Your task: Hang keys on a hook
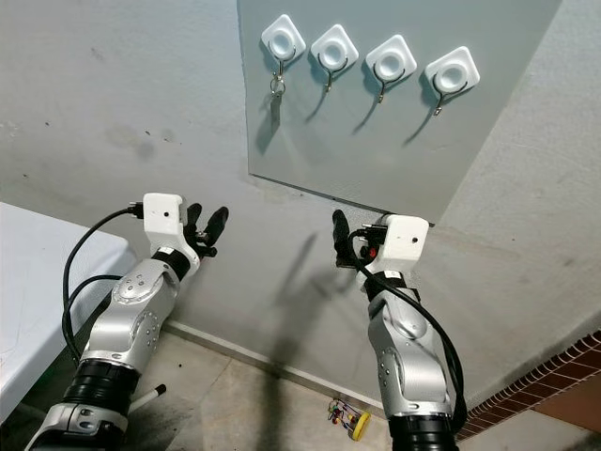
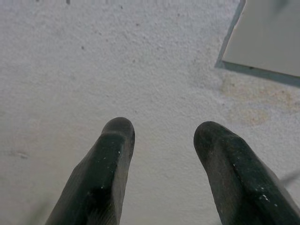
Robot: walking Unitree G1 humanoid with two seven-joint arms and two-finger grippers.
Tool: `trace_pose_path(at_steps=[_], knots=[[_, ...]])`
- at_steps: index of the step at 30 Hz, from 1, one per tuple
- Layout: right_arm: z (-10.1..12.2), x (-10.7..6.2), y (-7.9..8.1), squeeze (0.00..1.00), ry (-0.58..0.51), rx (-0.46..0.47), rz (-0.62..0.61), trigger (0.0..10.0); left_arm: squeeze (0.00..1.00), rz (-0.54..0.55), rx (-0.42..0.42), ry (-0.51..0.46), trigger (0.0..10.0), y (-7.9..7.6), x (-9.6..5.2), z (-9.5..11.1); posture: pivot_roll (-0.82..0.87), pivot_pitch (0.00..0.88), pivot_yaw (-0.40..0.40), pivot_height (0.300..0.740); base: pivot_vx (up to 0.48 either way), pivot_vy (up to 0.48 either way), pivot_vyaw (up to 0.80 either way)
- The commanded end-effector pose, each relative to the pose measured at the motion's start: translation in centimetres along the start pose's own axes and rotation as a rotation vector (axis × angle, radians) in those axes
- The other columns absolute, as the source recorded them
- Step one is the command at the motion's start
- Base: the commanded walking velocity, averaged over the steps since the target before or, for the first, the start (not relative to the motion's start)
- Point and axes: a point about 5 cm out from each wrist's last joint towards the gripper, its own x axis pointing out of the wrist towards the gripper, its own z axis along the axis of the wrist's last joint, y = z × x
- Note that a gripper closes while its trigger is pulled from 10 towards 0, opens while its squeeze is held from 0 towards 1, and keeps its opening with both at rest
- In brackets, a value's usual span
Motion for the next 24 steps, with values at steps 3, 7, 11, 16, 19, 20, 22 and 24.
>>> trace_pose_path(at_steps=[3,7,11,16,19,20,22,24], knots=[[-0.1,-0.1,-0.9,0.0,0.0,-0.02,-0.023,10.0,0.0,-0.016,-0.003,-0.003,10.0,0.2,-0.1,-0.1,-0.07,0.019,-0.011,0.74,0.0,0.0,0.0],[-0.6,-0.3,-1.2,0.0,0.022,-0.025,-0.045,10.0,0.0,-0.025,0.014,0.009,10.0,0.1,-0.2,-0.5,-0.07,0.021,-0.01,0.74,0.0,0.0,0.0],[-2.6,-1.2,-1.8,0.0,0.095,-0.037,-0.073,10.0,0.0,-0.023,0.016,0.025,10.0,0.3,-0.8,-1.6,-0.07,0.023,-0.014,0.74,0.0,0.0,0.0],[-3.2,-2.0,-1.8,0.0,0.11,-0.056,-0.061,10.0,0.0,-0.024,-0.005,0.029,10.0,0.1,-1.7,-2.5,-0.07,0.029,-0.014,0.74,0.0,0.0,0.0],[-2.9,-2.0,-1.7,0.0,0.095,-0.064,-0.053,10.0,0.0,-0.036,-0.045,0.007,10.0,-0.2,-1.9,-2.3,-0.07,0.028,-0.014,0.74,0.0,0.0,0.0],[-2.8,-2.0,-1.7,0.0,0.089,-0.065,-0.051,10.0,0.0,-0.04,-0.06,0.0,10.0,-0.3,-1.9,-2.2,-0.07,0.029,-0.014,0.74,0.0,0.0,0.0],[-2.6,-2.1,-1.6,0.0,0.08,-0.065,-0.047,10.0,0.0,-0.044,-0.063,-0.005,10.0,-0.4,-2.0,-2.1,-0.07,0.025,-0.014,0.74,0.0,0.0,0.0],[-2.4,-2.2,-1.5,0.0,0.067,-0.073,-0.034,10.0,0.0,-0.047,-0.066,-0.011,10.0,-0.5,-2.1,-2.2,-0.07,0.023,-0.015,0.74,0.0,0.0,0.0]])
